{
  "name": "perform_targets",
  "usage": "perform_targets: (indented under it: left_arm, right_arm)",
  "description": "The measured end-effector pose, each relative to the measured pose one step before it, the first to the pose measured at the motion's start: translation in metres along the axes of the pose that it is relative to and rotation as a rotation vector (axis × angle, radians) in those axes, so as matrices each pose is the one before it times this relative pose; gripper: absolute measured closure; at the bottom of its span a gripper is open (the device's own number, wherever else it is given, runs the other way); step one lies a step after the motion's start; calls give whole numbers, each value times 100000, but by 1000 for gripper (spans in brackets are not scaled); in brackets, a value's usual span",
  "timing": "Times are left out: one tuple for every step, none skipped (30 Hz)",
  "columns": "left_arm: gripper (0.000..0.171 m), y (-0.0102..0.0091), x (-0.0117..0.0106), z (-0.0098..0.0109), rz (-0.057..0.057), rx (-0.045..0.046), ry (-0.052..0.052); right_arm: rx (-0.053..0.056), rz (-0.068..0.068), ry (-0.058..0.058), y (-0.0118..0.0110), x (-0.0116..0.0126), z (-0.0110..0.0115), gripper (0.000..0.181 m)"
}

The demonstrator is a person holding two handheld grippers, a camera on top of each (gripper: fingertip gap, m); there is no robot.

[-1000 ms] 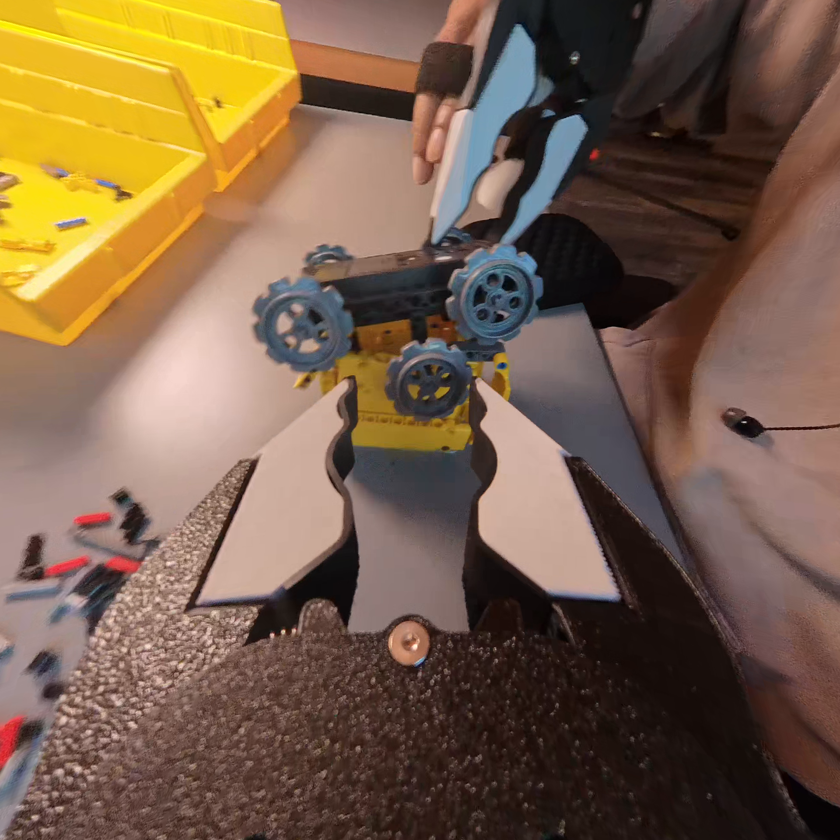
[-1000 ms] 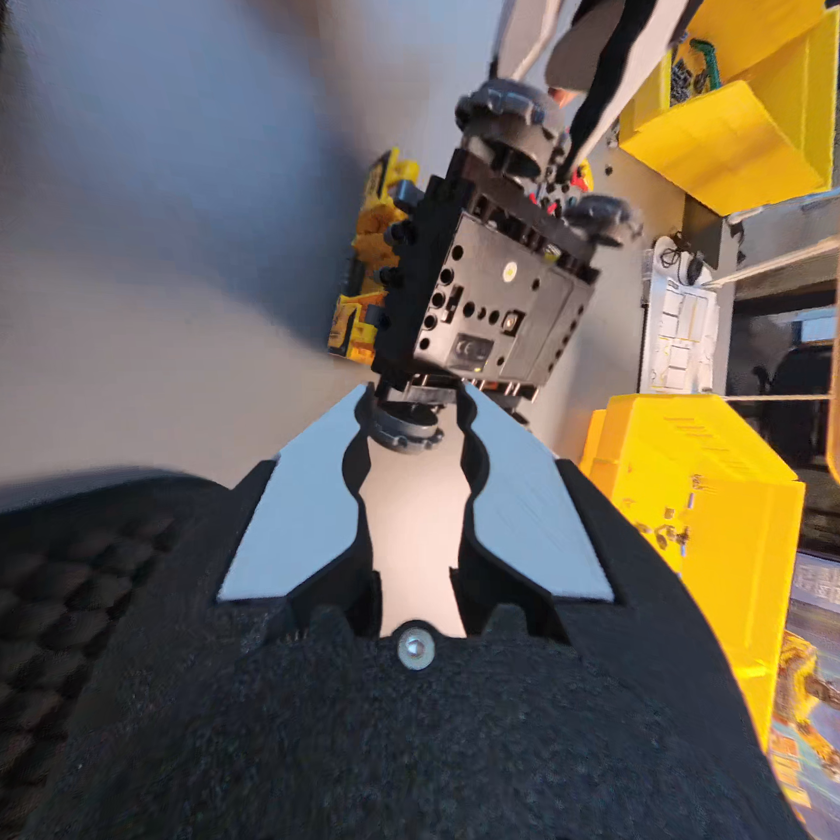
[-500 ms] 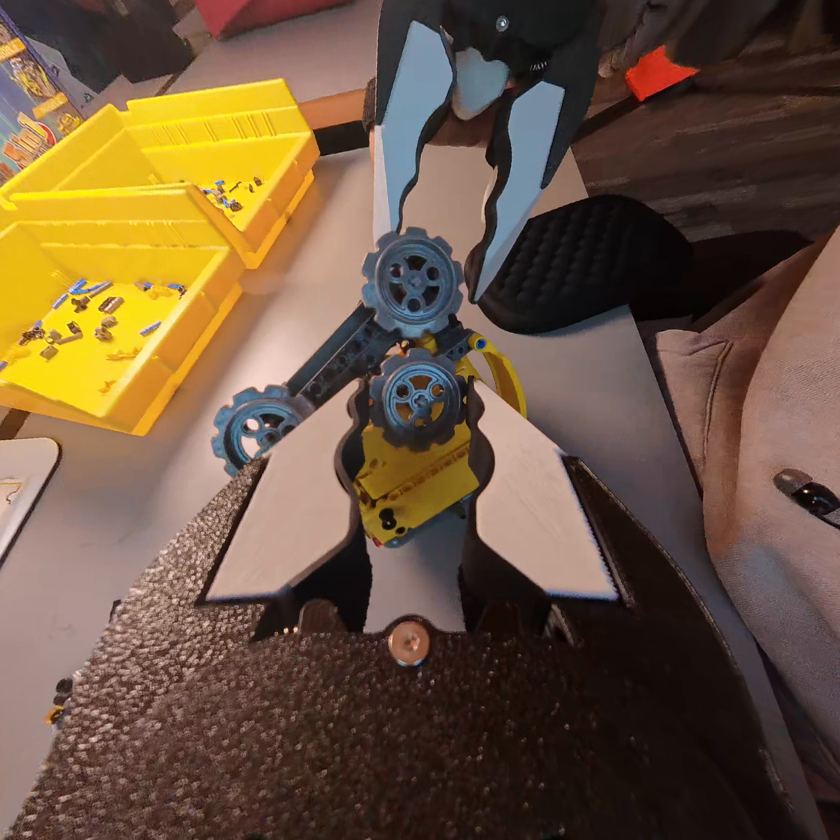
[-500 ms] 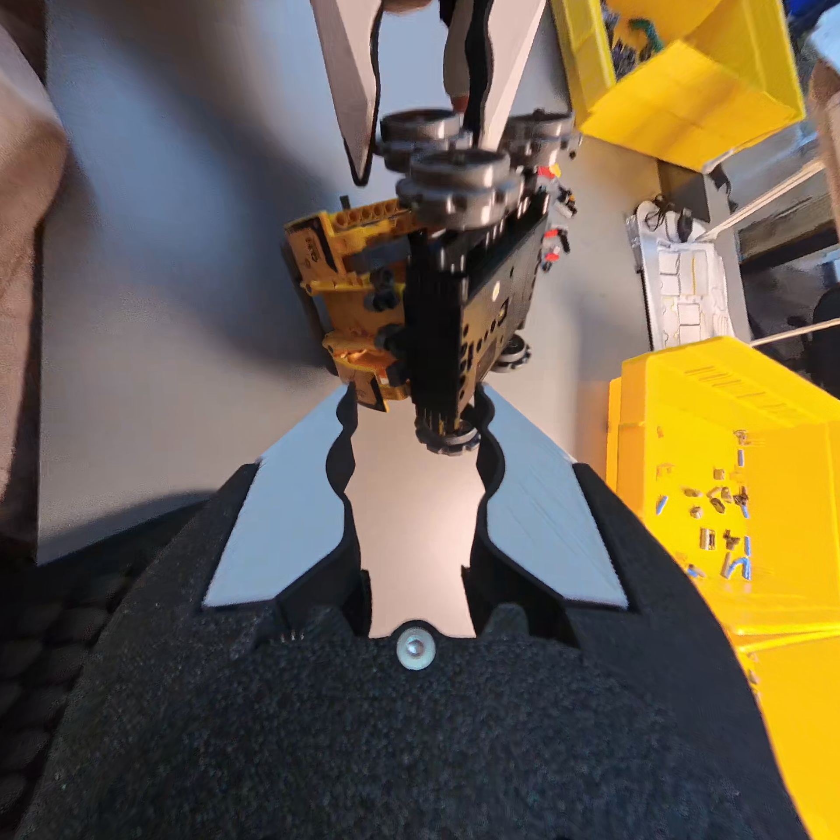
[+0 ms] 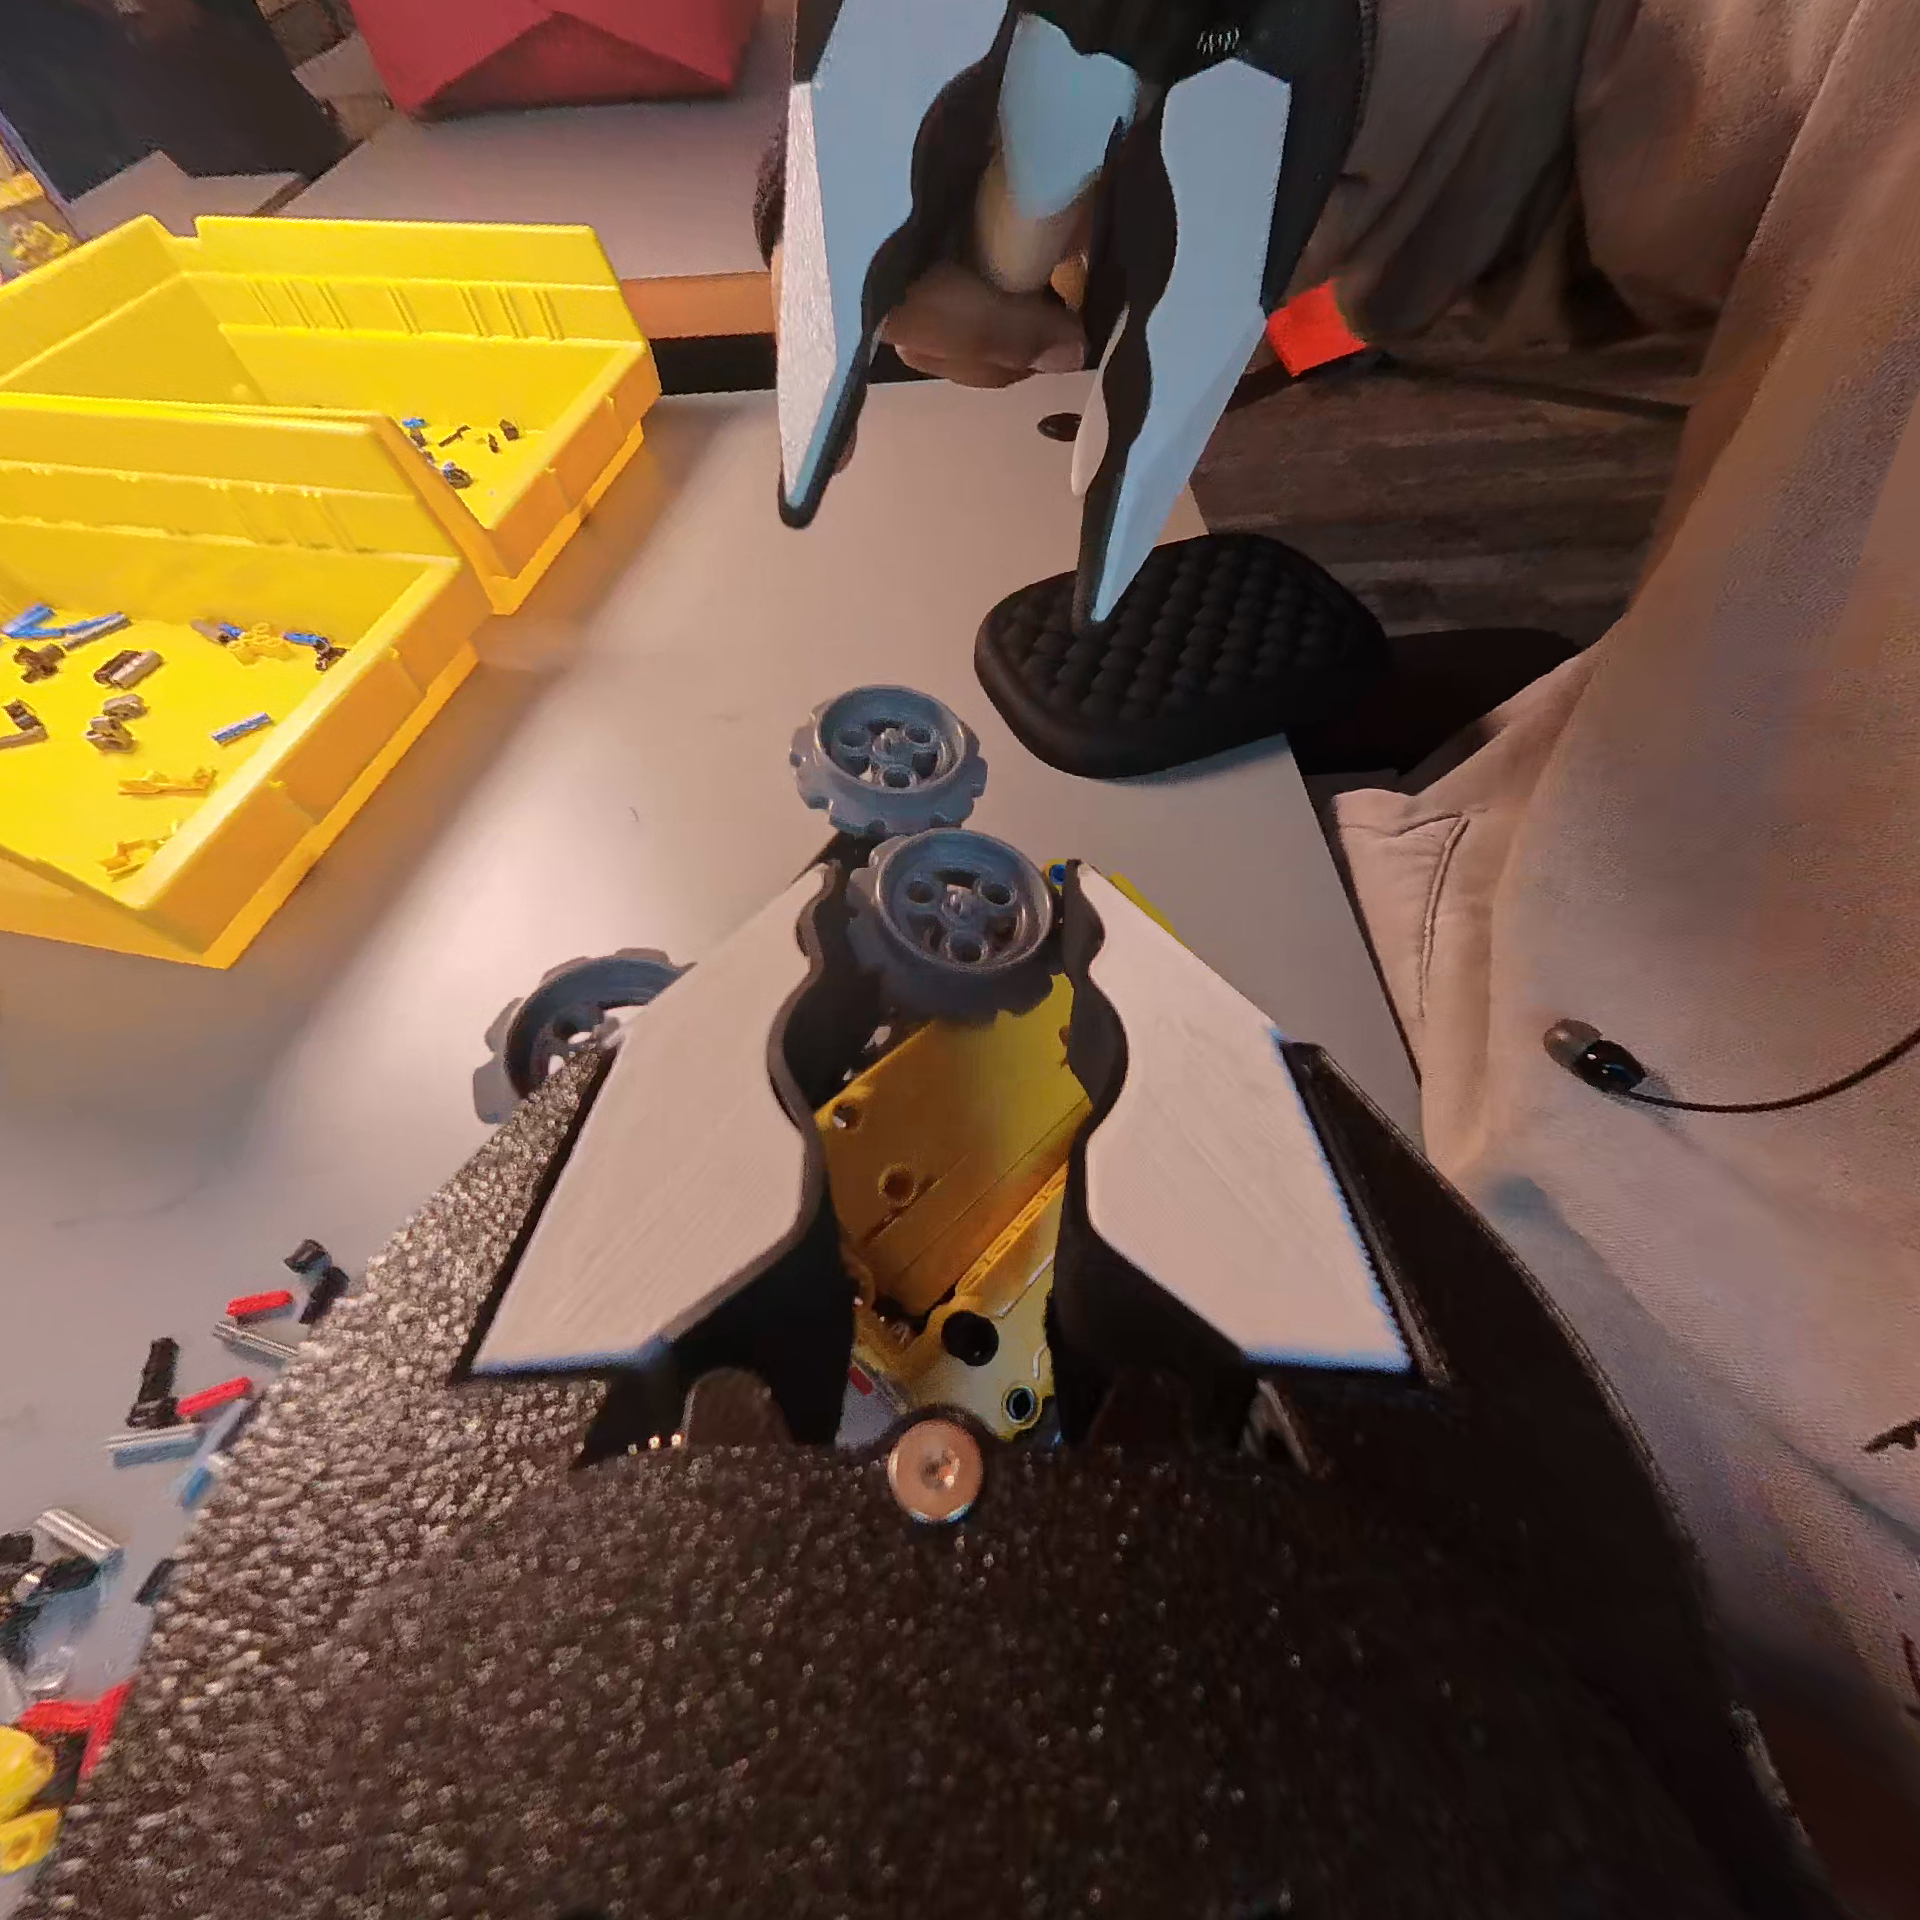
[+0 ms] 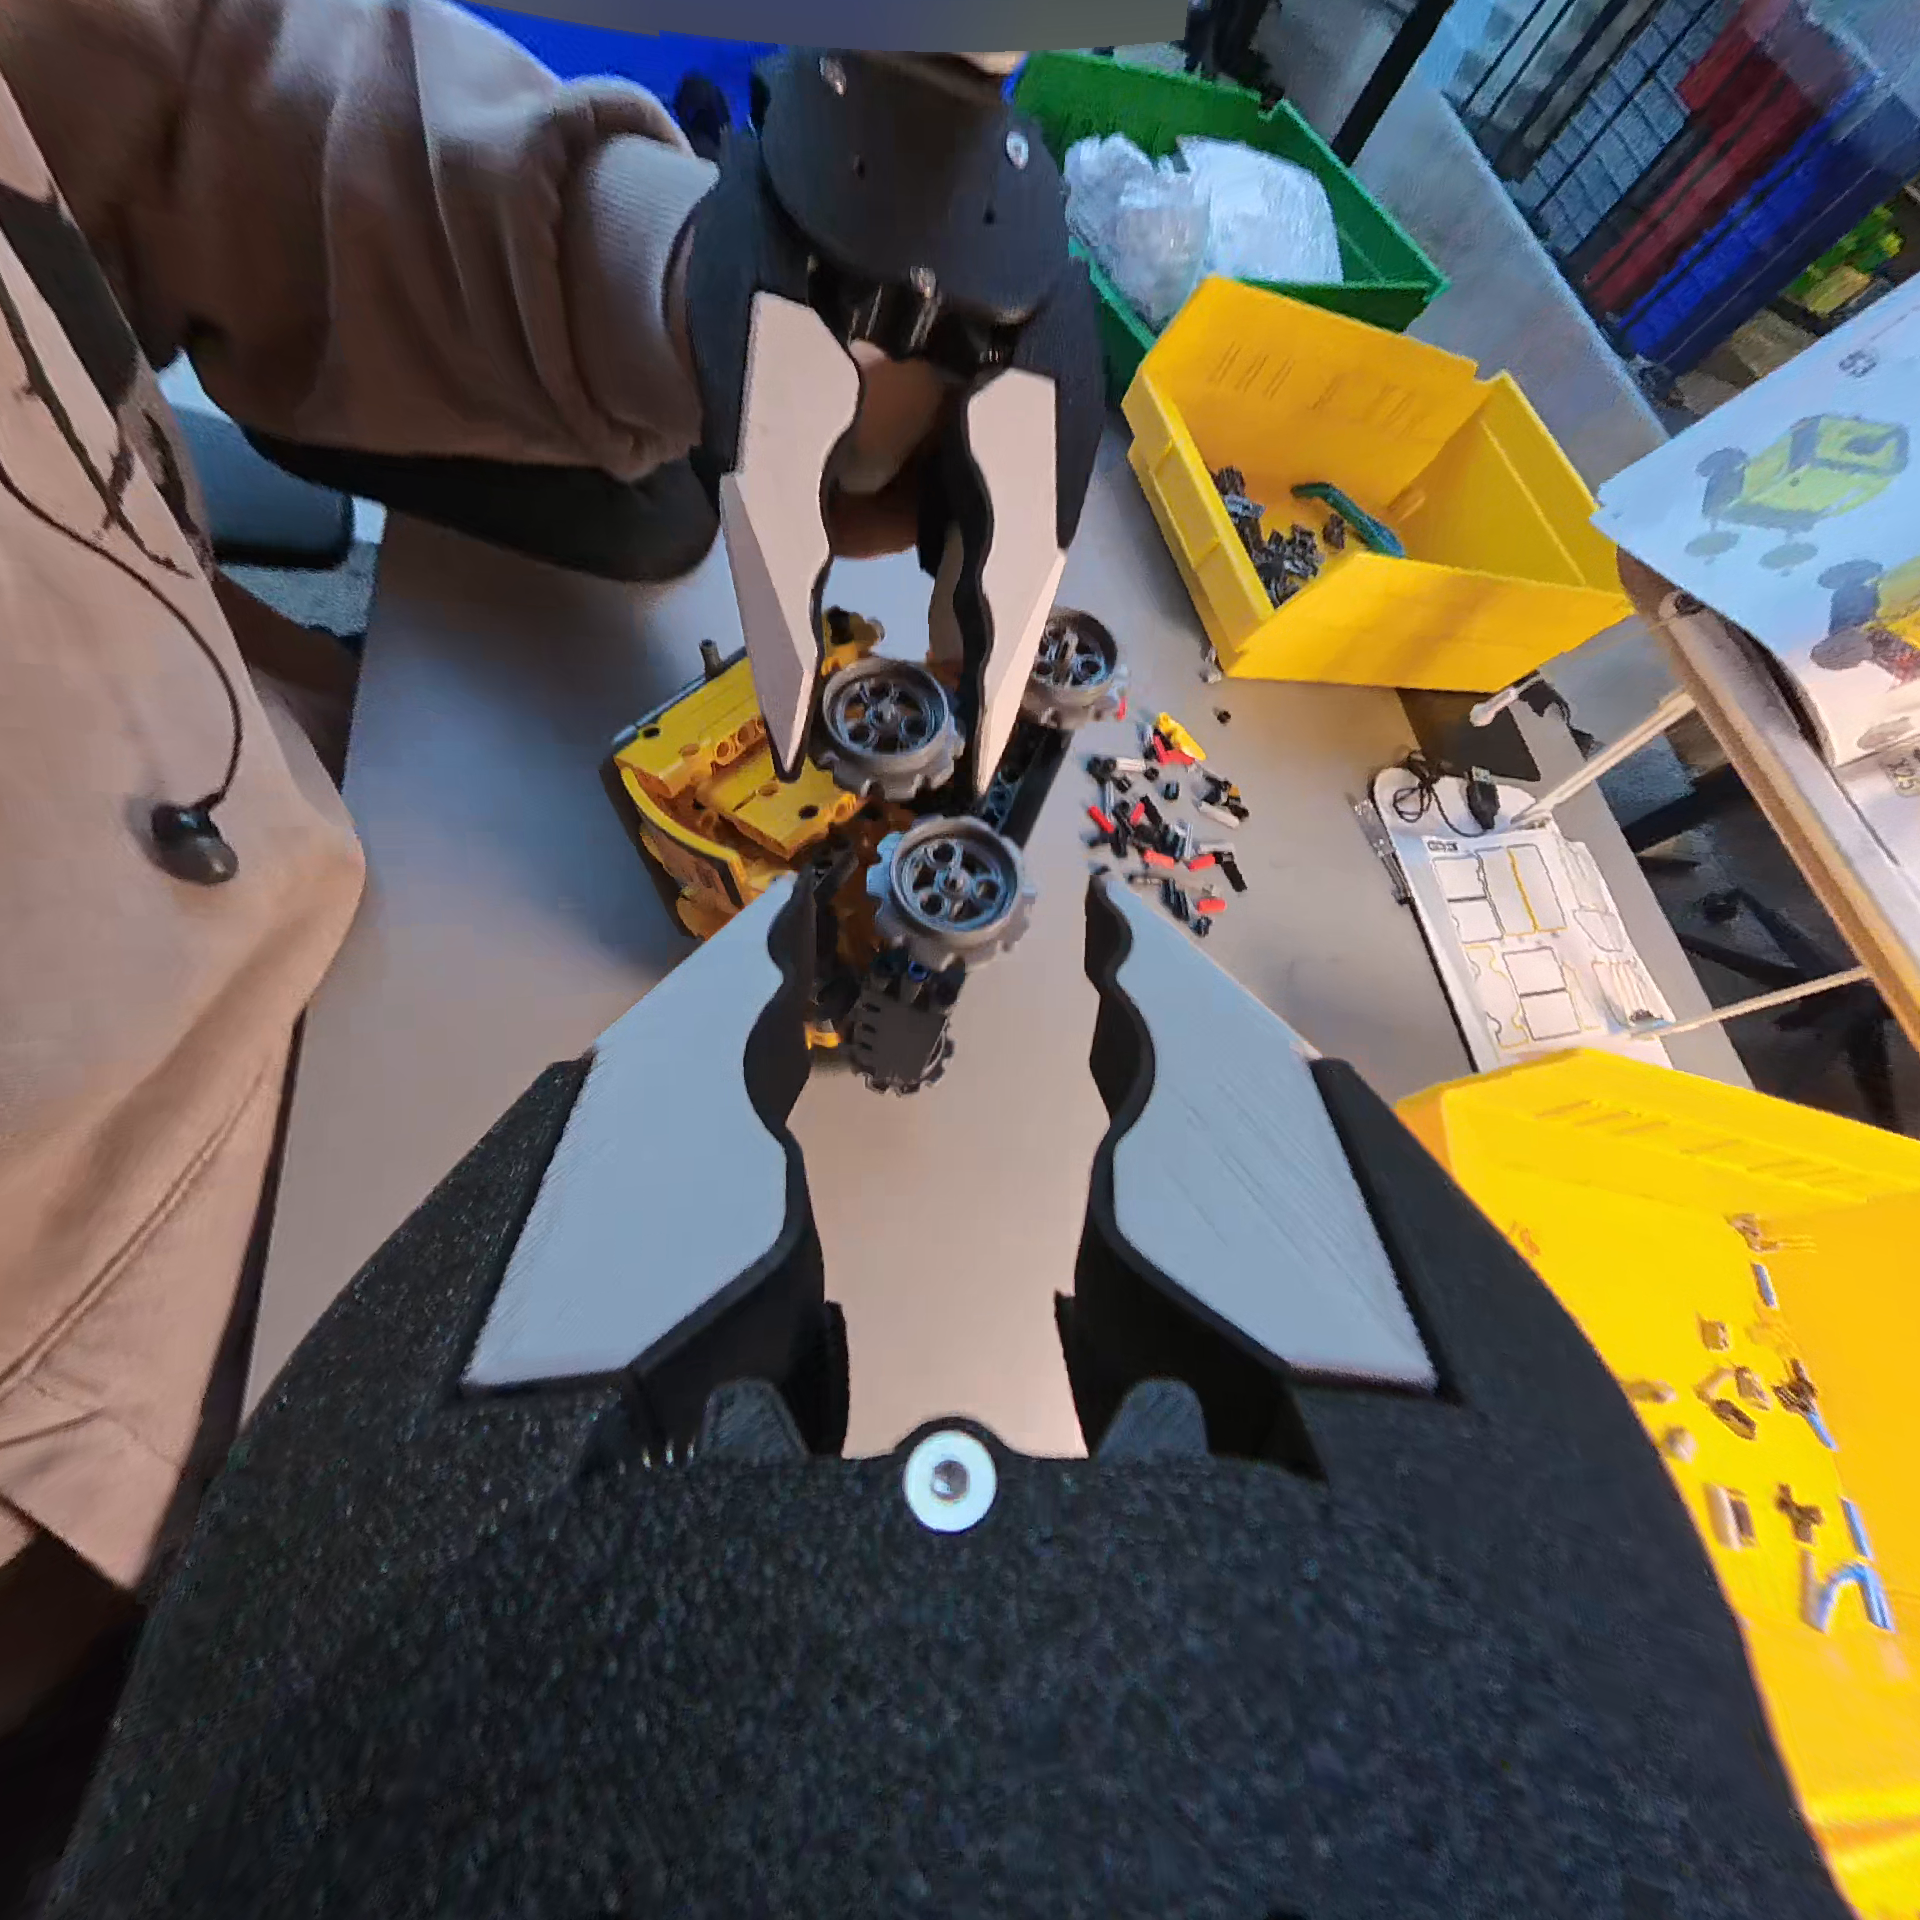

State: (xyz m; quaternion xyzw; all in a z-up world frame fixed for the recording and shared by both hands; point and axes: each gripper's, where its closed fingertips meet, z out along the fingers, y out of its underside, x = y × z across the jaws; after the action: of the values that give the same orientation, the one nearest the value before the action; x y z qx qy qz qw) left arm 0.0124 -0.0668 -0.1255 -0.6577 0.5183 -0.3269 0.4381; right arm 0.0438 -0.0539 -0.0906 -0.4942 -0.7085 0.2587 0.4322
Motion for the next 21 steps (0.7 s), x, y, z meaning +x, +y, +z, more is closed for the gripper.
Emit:
perform_targets:
  left_arm:
    - [131,56,60,-131,-2558,-162,1808]
    - [131,-33,39,-17,-2552,-98,1335]
    - [131,-131,-15,100,-2435,-27,527]
    - [131,-94,4,206,-2288,-362,659]
    - [131,89,95,266,-1538,-1533,1424]
    - [131,158,55,271,-462,-1353,1042]
    - [131,50,-41,236,-217,378,681]
    - [130,32,-139,128,-1507,1278,819]
    - [131,-74,-143,-25,-3101,2160,1133]
    - [131,-106,75,-170,-2079,2368,1699]
    - [132,-76,84,-344,-267,1989,533]
    - [131,-319,188,-547,1207,3074,88]
    - [130,-567,286,-771,1757,3887,101]
    - [129,-510,151,-929,1722,2957,-731]
    - [129,-307,-348,-964,1661,1560,-3435]
    - [127,4,-884,-856,1611,-169,-5869]
    - [122,431,-1034,-567,1757,-2367,-5982]
    - [115,824,-1014,-197,1723,-4459,-5070]
    - [110,1001,-739,171,1296,-5225,-2740]
    - [107,829,-277,461,-477,-3927,592]
    - [107,409,40,618,-2766,-2103,2358]
  right_arm:
    - [1636,1315,-1238,-558,-67,292,132]
    - [1223,1017,-1188,-493,-95,428,133]
    - [130,12,-1120,-322,-122,551,135]
    - [-1826,-1234,-1389,28,-183,701,135]
    - [-3469,-2323,-1173,377,-126,770,134]
    - [-3730,-2448,-1771,529,-173,774,134]
    - [-3410,-1574,-3746,554,-431,722,133]
    - [-2223,-434,-3145,398,-264,537,133]
    - [-1542,120,-948,330,98,437,134]
    - [-2062,68,-1277,441,4,365,137]
    - [-1105,-181,-283,288,130,203,140]
    - [-2008,-85,-402,434,128,108,145]
    - [-2180,101,-1203,531,-44,87,150]
    - [-1312,192,-988,438,-80,84,153]
    - [569,197,-152,116,13,-19,152]
    - [531,276,-1743,22,-193,-124,151]
    - [26,476,-1764,-32,-142,-135,149]
    - [-633,-626,-1101,-55,-2,-100,143]
    - [-1388,-1937,-1487,-59,-23,-51,136]
    - [-1866,-2459,-2517,-128,-134,8,132]
    - [-1557,-2800,-2051,-283,-40,44,131]
